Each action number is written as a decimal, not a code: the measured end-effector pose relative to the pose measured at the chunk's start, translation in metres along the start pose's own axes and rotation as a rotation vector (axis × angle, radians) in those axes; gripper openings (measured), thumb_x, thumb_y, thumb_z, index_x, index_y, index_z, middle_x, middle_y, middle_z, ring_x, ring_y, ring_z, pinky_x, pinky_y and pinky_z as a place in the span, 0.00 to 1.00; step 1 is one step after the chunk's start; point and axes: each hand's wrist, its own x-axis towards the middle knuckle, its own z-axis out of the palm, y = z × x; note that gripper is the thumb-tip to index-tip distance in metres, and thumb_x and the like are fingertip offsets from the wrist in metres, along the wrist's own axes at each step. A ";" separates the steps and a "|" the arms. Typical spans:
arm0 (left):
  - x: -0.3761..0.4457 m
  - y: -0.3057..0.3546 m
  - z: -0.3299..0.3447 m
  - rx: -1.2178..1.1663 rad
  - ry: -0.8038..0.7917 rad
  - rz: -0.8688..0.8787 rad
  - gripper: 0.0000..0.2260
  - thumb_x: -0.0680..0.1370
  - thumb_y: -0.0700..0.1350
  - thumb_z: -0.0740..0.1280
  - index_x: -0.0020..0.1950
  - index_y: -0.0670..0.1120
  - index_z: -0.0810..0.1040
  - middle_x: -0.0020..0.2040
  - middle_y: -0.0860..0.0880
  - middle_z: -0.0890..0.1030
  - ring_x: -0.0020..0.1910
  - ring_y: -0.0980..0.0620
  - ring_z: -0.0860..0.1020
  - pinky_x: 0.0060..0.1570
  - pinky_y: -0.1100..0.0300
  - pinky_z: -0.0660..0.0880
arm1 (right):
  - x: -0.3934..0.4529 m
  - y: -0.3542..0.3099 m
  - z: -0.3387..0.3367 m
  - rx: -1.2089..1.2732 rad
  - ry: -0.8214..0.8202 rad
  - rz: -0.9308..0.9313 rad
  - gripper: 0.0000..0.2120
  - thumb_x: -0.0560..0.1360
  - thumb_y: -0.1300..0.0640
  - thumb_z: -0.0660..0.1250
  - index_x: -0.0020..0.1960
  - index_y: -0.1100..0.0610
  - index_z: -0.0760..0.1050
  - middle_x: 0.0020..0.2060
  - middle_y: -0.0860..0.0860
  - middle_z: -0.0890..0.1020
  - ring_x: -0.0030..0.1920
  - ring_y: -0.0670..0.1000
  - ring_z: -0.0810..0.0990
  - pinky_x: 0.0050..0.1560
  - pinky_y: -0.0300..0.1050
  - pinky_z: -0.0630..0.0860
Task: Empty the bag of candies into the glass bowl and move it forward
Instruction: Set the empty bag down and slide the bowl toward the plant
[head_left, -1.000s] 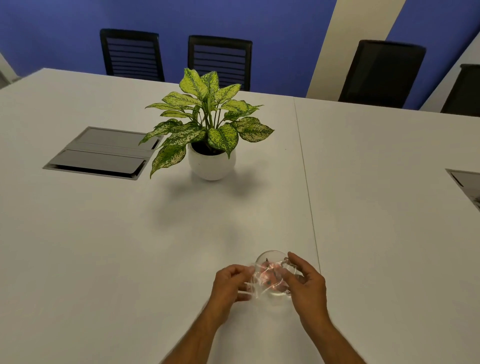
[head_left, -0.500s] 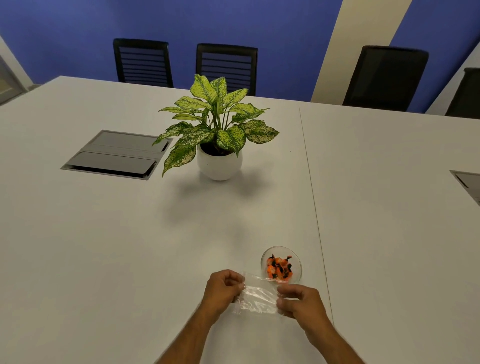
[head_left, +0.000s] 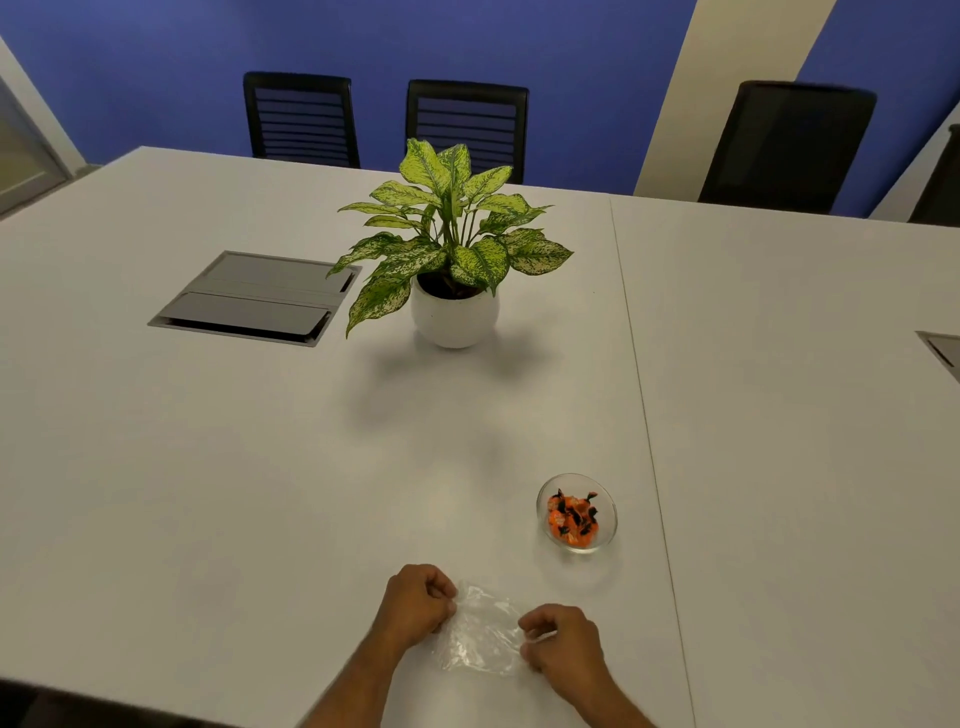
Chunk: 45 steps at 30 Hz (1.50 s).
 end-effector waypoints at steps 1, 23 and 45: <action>-0.002 -0.004 -0.002 0.023 0.004 -0.006 0.09 0.69 0.30 0.73 0.38 0.44 0.83 0.32 0.47 0.82 0.27 0.52 0.79 0.31 0.61 0.80 | 0.000 0.000 0.004 -0.031 -0.015 -0.018 0.15 0.60 0.68 0.75 0.38 0.50 0.82 0.37 0.50 0.84 0.35 0.49 0.83 0.38 0.42 0.82; 0.003 -0.026 -0.022 0.208 0.123 0.005 0.18 0.63 0.60 0.80 0.34 0.49 0.78 0.37 0.51 0.83 0.35 0.52 0.82 0.36 0.60 0.77 | 0.002 0.009 -0.002 0.007 0.259 -0.098 0.09 0.63 0.59 0.76 0.36 0.49 0.77 0.37 0.47 0.82 0.36 0.47 0.79 0.43 0.44 0.78; 0.026 0.118 0.081 -0.562 -0.244 -0.004 0.37 0.70 0.74 0.55 0.71 0.52 0.73 0.66 0.51 0.79 0.65 0.52 0.77 0.71 0.48 0.71 | 0.051 -0.026 -0.081 0.932 0.073 0.097 0.36 0.70 0.30 0.58 0.71 0.49 0.66 0.63 0.48 0.74 0.66 0.50 0.70 0.72 0.54 0.63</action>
